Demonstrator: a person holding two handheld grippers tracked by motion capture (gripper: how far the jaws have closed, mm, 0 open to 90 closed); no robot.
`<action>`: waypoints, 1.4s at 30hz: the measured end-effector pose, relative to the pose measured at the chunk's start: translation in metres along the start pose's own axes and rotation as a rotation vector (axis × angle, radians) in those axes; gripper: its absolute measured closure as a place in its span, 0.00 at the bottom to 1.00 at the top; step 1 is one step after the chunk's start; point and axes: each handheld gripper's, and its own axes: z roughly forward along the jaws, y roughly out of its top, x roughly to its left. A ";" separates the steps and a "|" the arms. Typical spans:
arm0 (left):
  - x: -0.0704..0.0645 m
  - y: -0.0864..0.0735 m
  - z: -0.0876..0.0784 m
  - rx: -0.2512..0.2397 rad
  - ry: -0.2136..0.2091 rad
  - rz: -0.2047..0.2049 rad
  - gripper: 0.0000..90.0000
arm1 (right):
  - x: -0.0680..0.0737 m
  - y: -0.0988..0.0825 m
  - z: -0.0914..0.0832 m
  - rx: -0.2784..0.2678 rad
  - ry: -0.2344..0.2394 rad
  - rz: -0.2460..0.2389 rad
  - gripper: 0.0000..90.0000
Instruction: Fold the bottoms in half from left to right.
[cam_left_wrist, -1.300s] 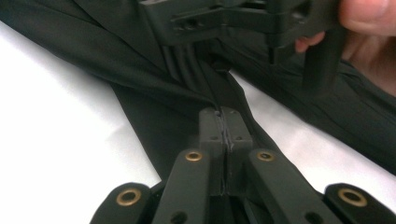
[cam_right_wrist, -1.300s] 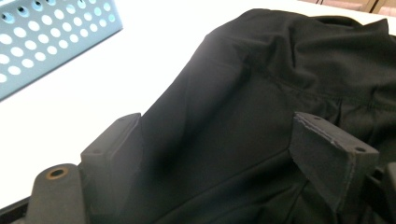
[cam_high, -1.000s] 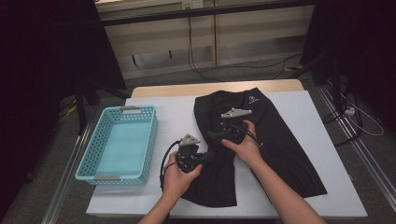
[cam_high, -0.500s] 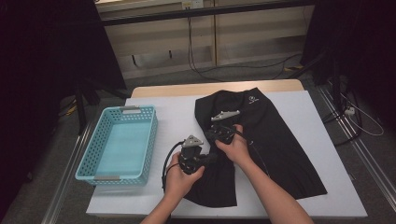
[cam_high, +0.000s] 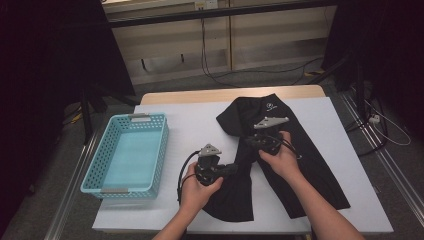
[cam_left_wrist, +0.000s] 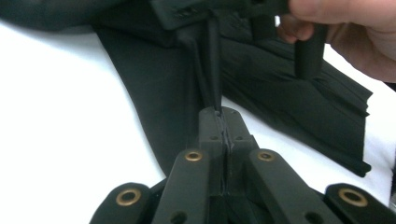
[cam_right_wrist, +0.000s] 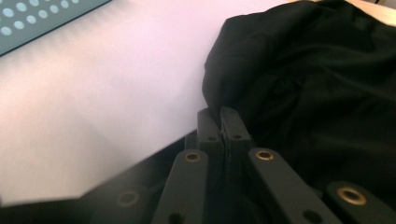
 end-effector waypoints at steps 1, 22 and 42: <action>-0.001 0.000 0.001 -0.002 -0.007 -0.003 0.99 | -0.001 -0.003 -0.003 0.005 -0.007 -0.002 0.98; 0.004 -0.004 0.005 0.017 0.007 -0.018 0.98 | 0.002 0.020 0.045 -0.012 -0.085 -0.085 0.52; 0.007 -0.005 0.005 0.011 0.021 -0.029 0.98 | -0.001 0.017 0.085 0.062 -0.089 -0.132 0.62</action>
